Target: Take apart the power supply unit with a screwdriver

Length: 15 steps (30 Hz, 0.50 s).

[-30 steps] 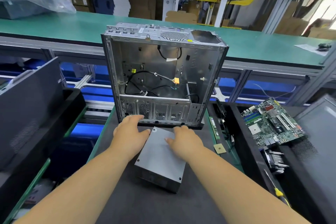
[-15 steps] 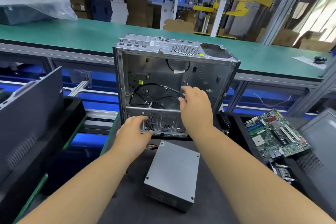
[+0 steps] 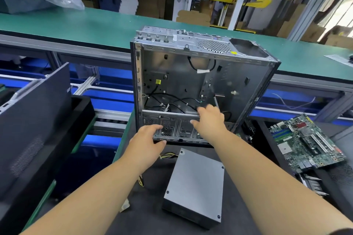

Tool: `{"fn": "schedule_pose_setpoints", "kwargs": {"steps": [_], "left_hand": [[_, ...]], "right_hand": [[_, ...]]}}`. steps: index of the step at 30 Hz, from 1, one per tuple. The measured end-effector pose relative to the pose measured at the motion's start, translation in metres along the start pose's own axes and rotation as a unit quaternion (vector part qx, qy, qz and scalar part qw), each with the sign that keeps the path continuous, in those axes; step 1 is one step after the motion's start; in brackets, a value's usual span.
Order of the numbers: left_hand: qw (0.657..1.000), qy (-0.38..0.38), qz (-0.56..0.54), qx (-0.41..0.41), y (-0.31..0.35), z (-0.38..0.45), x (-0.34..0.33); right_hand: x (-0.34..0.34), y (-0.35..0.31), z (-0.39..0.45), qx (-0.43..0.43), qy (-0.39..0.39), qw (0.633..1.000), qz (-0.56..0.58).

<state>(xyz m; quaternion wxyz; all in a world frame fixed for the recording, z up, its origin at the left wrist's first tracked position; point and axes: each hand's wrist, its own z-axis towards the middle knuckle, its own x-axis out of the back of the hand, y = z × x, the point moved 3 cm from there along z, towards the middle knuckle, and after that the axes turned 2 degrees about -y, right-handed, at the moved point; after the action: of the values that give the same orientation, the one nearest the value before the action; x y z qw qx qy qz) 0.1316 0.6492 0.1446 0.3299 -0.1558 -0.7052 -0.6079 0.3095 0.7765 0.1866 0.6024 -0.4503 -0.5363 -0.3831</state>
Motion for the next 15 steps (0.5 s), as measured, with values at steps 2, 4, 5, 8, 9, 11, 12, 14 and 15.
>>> {"fn": "schedule_pose_setpoints", "kwargs": {"steps": [2,4,5,8,9,11,12,14,15], "left_hand": [[1.000,-0.003,-0.004,-0.002,-0.004,0.001,0.000],[1.000,-0.007,-0.009,-0.006,-0.008,0.002,-0.001],[1.000,-0.009,-0.010,-0.006,-0.010,0.003,-0.001],[1.000,-0.018,-0.014,-0.005,-0.013,0.004,-0.003],[1.000,-0.022,-0.017,-0.005,-0.014,0.005,-0.004],[0.999,-0.028,-0.022,-0.009,-0.013,0.006,-0.006],[0.999,-0.032,-0.022,-0.012,-0.013,0.006,-0.007],[0.999,-0.039,-0.022,-0.017,-0.011,0.008,-0.010],[0.999,-0.043,-0.023,-0.018,-0.010,0.008,-0.012]], "right_hand": [[-0.009,0.001,0.002,0.001,-0.012,1.000,-0.022],[-0.014,0.003,0.003,-0.001,-0.003,1.000,-0.024],[-0.014,0.004,0.003,-0.004,0.004,1.000,-0.018],[-0.013,0.006,0.003,-0.013,0.022,1.000,0.004],[-0.012,0.007,0.003,-0.015,0.023,1.000,0.008],[-0.011,0.009,0.001,-0.016,0.006,1.000,-0.003],[-0.011,0.010,0.001,-0.016,-0.006,1.000,-0.021],[-0.009,0.011,0.000,-0.020,-0.017,0.998,-0.060],[-0.008,0.011,0.000,-0.025,-0.016,0.997,-0.072]]}}
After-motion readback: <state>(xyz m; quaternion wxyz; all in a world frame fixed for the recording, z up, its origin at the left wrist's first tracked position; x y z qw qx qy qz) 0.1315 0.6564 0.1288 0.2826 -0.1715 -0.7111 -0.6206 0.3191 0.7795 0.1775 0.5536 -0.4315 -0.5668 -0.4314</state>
